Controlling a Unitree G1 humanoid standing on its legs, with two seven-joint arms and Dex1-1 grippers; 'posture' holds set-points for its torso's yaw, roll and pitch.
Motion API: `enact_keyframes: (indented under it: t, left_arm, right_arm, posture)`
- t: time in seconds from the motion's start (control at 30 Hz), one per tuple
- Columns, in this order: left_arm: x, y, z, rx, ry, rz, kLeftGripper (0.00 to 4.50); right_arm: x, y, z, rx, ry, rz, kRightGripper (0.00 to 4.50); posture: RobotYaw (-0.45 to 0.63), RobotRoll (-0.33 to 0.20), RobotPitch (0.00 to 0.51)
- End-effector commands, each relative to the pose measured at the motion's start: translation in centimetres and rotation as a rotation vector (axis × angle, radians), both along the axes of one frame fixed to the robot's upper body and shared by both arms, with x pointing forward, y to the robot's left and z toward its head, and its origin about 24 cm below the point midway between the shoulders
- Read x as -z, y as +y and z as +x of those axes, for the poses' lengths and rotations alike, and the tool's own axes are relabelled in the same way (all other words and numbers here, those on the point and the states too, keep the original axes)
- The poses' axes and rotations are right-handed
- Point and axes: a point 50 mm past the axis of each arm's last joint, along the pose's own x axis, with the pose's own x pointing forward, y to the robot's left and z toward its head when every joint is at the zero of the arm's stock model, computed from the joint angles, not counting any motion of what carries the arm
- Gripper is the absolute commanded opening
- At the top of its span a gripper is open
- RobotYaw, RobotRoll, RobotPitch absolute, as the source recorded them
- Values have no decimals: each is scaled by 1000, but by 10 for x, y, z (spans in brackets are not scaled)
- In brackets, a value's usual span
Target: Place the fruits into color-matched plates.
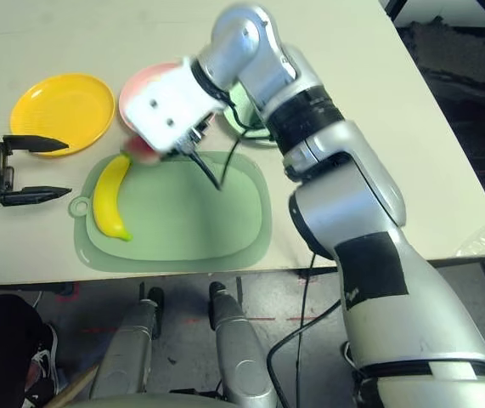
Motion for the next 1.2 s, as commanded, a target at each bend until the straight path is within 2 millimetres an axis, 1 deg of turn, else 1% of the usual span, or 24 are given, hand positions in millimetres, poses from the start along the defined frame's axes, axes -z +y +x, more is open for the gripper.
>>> enact_keyframes:
  t: [0.03, 0.17, 0.3, 0.47, 0.6, 0.67, 0.7, 0.77, 0.8, 0.83, 0.97, 1.03, 1.13, 1.2]
  left_arm:
    - [-4, 1, -2, -12, -8, 15, 4500]
    - [-4, 2, -3, -21, -6, 27, 4500]
    - [-4, 3, -5, -30, -6, 34, 4500]
    - [-2, 4, -7, -36, -5, 45, 4500]
    - [-1, 4, -8, -39, -6, 50, 4500]
    - [-1, 4, -8, -40, -7, 52, 4500]
    - [0, 4, -8, -41, -7, 53, 4500]
    - [0, 4, -7, -41, -8, 54, 4500]
    - [0, 4, -7, -41, -9, 55, 4500]
    - [0, 4, -7, -42, -10, 55, 4500]
    - [0, 4, -7, -42, -12, 58, 4500]
    - [0, 4, -6, -43, -15, 60, 4500]
    - [-3, 6, -7, -40, -23, 77, 4500]
    - [-5, 7, -7, -34, -33, 107, 4500]
  right_arm:
    - [0, 5, 9, 73, -33, 74, 2201]
    - [9, 6, 20, 176, -65, 108, 2201]
    - [24, -1, 31, 273, -120, 79, 2201]
    - [40, -6, 38, 331, -124, 52, 2201]
    - [45, -11, 41, 365, -131, 46, 2201]
    - [45, -13, 42, 376, -134, 51, 2945]
    - [45, -13, 43, 379, -134, 53, 3166]
    - [46, -14, 43, 385, -133, 53, 3826]
    - [47, -15, 44, 387, -132, 52, 4250]
    - [47, -15, 44, 388, -132, 53, 4459]
    - [43, -16, 44, 392, -138, 66, 4459]
    - [36, -18, 43, 390, -160, 77, 4459]
    - [18, -19, 39, 359, -173, 101, 4459]
    - [3, -23, 34, 322, -149, 130, 4459]
  posture:
    - [-47, 0, 363]
    - [-41, 0, 363]
    - [-24, 0, 364]
    - [-19, 0, 365]
    - [-18, 0, 364]
    - [-18, 0, 362]
    - [-18, 0, 362]
    - [-18, 0, 361]
    - [-18, 0, 361]
    - [-18, 0, 360]
    - [-20, 0, 359]
    - [-24, 0, 361]
    - [-20, 0, 363]
    - [-16, 0, 366]
